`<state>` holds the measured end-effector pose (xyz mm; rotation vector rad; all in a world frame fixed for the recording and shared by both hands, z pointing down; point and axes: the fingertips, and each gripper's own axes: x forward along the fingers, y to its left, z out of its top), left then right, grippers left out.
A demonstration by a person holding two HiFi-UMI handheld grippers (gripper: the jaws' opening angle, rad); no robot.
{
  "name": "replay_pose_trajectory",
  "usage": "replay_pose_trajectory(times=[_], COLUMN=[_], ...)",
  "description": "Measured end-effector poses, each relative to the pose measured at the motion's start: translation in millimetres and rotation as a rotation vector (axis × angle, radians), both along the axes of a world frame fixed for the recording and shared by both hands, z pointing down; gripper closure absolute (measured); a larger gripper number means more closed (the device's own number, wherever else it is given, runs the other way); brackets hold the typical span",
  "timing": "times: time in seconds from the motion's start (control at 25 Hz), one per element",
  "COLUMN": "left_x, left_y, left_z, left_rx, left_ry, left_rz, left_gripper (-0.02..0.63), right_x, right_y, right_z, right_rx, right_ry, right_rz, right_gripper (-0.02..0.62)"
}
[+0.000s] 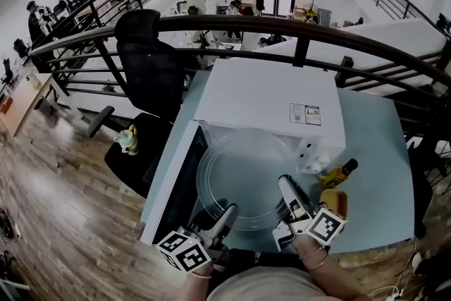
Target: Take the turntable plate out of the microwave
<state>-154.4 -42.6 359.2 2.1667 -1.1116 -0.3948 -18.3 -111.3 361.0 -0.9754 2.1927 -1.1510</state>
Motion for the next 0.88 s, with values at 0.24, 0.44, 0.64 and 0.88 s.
replay_pose_trajectory(times=[0.24,0.44,0.64,0.88], left_x=[0,-1,-1,-1], left_y=[-6,-13,-19,-24], left_z=[-13,-21,-26,-26], left_rx=[0.039,0.063,0.074,0.071], left_ry=[0.003,0.001,0.0,-0.002], left_rz=[-0.004,-0.006,-0.009,-0.002], left_gripper=[0.445,0.446,0.446,0.445], right_x=[1,-2,-2,-2], right_y=[-5,-13,-19,-23], right_z=[-14,-29,-34,-36], right_rx=[0.031,0.057,0.07,0.073], right_ry=[-0.003,-0.02,-0.012,0.001], right_rz=[-0.005,-0.001,0.002,0.004], right_gripper=[0.472,0.472,0.472,0.471])
